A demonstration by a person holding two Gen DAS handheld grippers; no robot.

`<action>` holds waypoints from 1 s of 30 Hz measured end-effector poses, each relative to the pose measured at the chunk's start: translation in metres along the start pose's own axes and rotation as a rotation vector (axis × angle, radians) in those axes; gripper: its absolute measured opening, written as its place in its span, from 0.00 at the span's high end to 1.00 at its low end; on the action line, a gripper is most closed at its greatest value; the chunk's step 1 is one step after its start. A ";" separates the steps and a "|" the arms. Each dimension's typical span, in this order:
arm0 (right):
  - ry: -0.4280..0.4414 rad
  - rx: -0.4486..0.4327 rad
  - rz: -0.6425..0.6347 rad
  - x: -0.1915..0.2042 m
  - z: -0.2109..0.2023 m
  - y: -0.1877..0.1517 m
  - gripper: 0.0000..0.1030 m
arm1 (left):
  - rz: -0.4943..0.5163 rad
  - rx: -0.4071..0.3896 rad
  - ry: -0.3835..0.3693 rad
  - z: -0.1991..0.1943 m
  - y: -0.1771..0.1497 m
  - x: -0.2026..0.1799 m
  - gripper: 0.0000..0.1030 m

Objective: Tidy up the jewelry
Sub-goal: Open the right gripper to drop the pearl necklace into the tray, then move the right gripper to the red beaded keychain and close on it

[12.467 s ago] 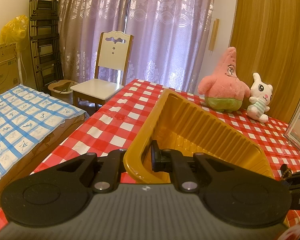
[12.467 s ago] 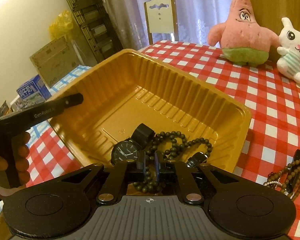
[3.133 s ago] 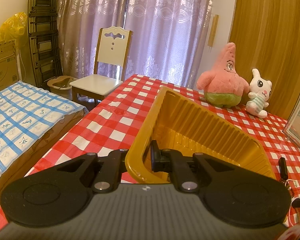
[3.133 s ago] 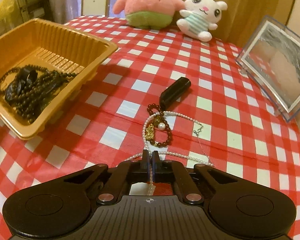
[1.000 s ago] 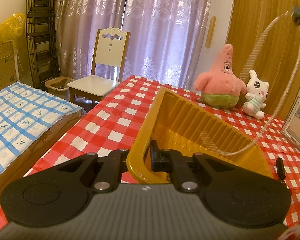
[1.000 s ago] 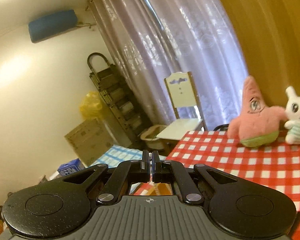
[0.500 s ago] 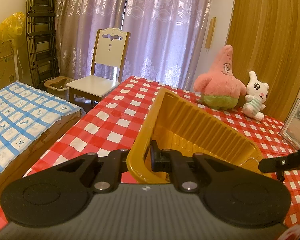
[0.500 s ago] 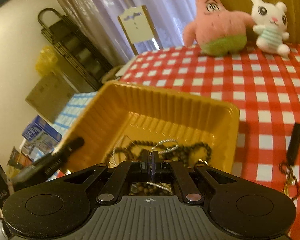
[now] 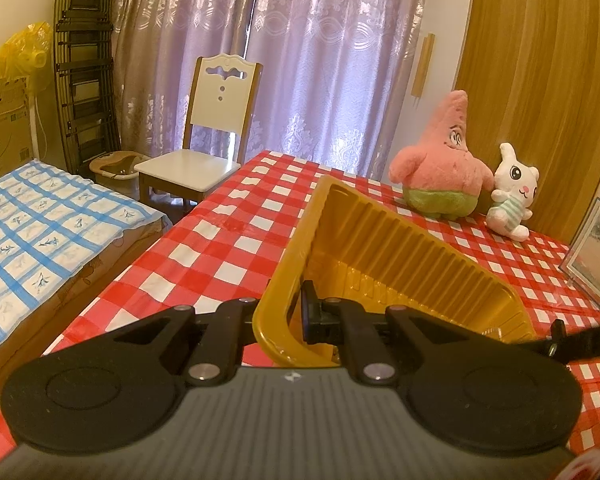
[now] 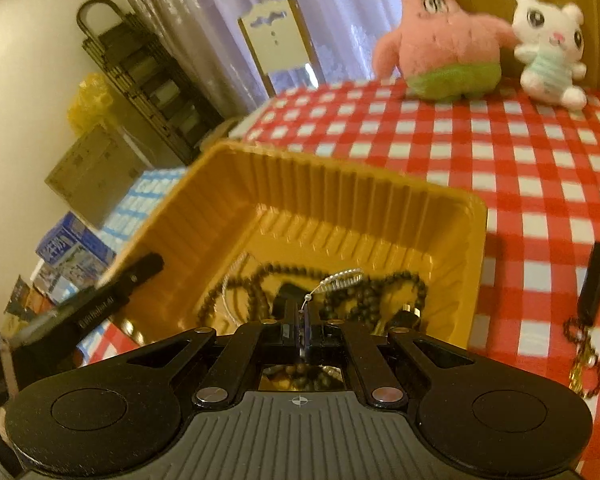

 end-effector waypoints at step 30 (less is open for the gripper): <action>-0.409 -0.118 0.127 -0.143 -0.048 -0.062 0.74 | -0.002 0.006 0.003 0.002 -0.003 0.002 0.91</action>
Point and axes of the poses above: each gripper's, at about its wrist camera, not at the fingertips, and z roughly the way its jaws point, x to its left, y to its top, the point moved 3 cm from there along z, roughly the way its jaws point, and after that the axes turned 11 degrees about -y, right-handed, at the moved point
